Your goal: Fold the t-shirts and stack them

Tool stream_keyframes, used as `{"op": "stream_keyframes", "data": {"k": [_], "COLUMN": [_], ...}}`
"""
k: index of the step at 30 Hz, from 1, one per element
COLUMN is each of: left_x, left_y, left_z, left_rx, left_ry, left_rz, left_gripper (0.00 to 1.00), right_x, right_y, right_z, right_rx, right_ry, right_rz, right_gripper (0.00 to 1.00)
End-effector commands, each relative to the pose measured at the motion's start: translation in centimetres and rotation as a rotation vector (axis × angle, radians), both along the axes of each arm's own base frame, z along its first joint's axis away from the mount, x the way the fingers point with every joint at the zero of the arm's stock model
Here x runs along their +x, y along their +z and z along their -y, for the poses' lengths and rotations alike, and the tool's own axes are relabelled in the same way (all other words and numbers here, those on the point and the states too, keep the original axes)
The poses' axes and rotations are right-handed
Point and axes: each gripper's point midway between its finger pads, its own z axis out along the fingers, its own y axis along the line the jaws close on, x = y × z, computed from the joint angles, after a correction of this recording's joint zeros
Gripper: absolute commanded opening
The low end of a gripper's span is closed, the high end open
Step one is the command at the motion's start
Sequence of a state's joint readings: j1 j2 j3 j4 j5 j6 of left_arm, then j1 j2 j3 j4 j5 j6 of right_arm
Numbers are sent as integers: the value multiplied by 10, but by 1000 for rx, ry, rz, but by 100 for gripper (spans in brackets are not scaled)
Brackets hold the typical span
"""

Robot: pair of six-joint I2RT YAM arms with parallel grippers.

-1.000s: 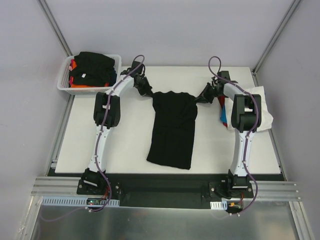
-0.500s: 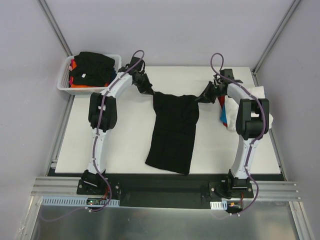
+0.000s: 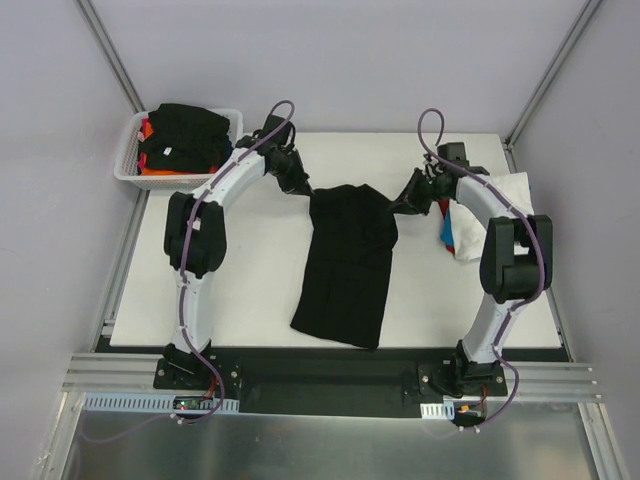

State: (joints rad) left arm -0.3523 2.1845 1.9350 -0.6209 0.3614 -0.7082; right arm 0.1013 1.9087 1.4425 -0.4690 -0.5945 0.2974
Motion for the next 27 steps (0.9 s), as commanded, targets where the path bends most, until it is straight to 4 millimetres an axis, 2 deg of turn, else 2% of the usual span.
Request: {"op": "stream_keyframes", "data": {"k": [1,5,14,20,27], "left_x": [-28,-49,-87,-120,-142], "left_y": [40,36,30,24,27], "left_z": [-1,-8,-21,-19,-17], "left_rx": [24,52,88,107,101], "left_ry": [-38,-47,-47,-74,-100], "left_rz": [81,65,33,10,6], "left_gripper": [0,0,0,0,0], "right_x": [-32,-58,-113,-146,-177], "right_y": [31,42,30,34,40], "right_z": [-12,-20,-18,-13,-11], "right_rx": [-18,-24,-55,-80,-87], "right_ry": [44,66,88,102,102], "right_rz": [63,85,50,54,48], "right_gripper": [1,1,1,1,1]}}
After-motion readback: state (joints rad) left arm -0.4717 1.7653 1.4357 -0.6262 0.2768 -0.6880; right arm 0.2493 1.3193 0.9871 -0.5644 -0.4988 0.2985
